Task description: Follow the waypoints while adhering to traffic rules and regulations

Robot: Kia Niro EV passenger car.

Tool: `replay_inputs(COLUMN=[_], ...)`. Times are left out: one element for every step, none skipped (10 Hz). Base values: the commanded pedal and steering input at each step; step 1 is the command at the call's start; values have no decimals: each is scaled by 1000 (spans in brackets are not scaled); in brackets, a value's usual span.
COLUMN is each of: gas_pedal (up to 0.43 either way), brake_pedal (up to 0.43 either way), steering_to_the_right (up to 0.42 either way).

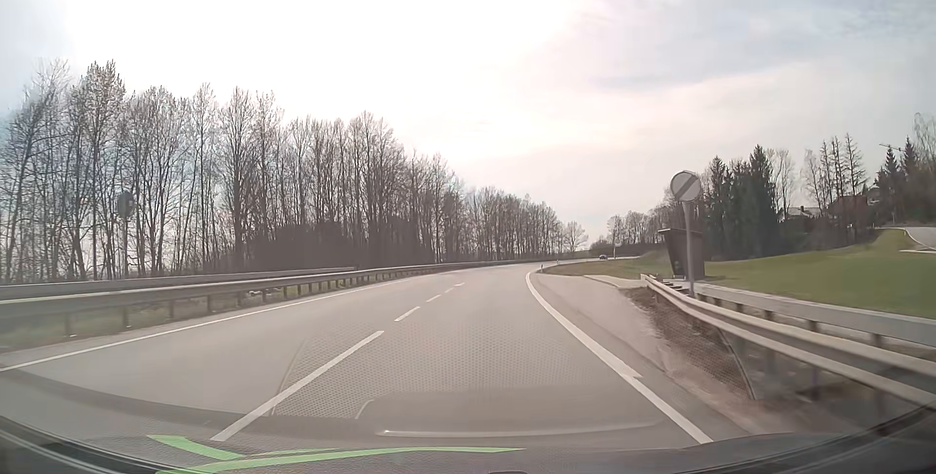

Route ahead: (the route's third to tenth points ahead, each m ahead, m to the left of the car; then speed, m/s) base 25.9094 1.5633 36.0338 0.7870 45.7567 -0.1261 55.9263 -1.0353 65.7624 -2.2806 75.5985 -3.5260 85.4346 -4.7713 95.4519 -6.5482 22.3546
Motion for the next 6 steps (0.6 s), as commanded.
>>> replay_inputs(gas_pedal=[157,157,157,157,157,157], brake_pedal=[0,0,0,0,0,0], steering_to_the_right=[16,16,16,16,16,16])
